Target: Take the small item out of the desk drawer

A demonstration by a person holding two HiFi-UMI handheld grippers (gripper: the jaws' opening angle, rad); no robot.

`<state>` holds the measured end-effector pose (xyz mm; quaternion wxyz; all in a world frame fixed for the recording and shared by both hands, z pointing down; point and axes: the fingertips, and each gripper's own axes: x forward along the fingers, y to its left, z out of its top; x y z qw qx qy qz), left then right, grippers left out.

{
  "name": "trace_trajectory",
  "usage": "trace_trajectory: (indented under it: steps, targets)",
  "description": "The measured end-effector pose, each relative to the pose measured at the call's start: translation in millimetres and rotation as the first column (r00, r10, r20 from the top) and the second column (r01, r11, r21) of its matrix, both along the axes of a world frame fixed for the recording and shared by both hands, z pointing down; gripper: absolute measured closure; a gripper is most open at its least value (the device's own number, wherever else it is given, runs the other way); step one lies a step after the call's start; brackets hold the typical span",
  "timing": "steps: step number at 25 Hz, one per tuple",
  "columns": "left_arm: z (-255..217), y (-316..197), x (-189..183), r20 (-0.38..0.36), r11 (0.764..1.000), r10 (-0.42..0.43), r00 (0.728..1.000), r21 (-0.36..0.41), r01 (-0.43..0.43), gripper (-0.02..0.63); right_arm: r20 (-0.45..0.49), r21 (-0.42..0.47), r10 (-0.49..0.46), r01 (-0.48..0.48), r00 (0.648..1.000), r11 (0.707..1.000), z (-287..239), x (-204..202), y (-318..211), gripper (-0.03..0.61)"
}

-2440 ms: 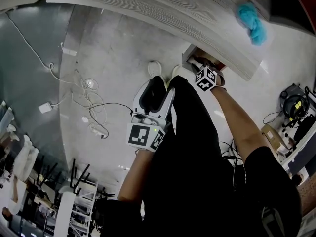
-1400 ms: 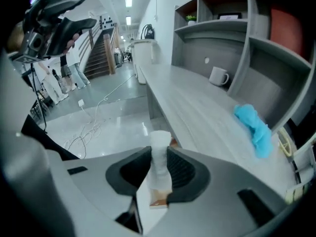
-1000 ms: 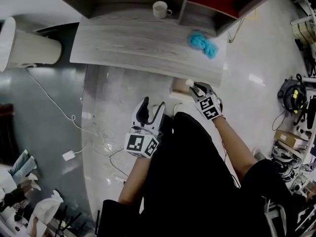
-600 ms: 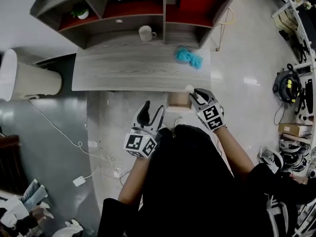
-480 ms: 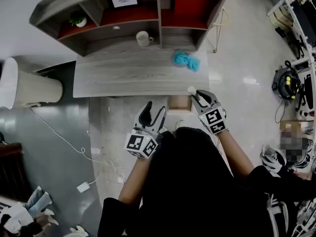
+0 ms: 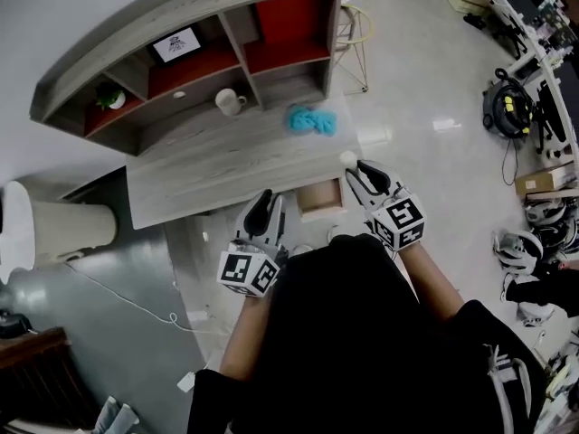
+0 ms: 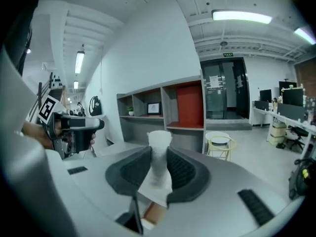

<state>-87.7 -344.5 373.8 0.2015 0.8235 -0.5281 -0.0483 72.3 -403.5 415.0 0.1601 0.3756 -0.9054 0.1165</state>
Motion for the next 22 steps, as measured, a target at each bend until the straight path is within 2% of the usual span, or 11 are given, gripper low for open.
trace_trajectory:
  steps: [8,17,22]
  targets:
    - [-20,-7,26,0.037,1.0,0.003,0.999,0.003,-0.003,0.589,0.052,0.06,0.043,-0.046,0.998,0.997,-57,25,3,0.477]
    - [-34,-10,28,0.01,0.999,-0.036,0.999,0.033,0.035,0.594,0.102,0.126,0.077,-0.089,0.992,0.988,-96,41,12,0.477]
    - [-35,-6,32,-0.005,0.998,-0.047,0.999,0.036,0.047,0.594,0.099,0.157,0.092,-0.107,0.991,0.982,-106,50,21,0.477]
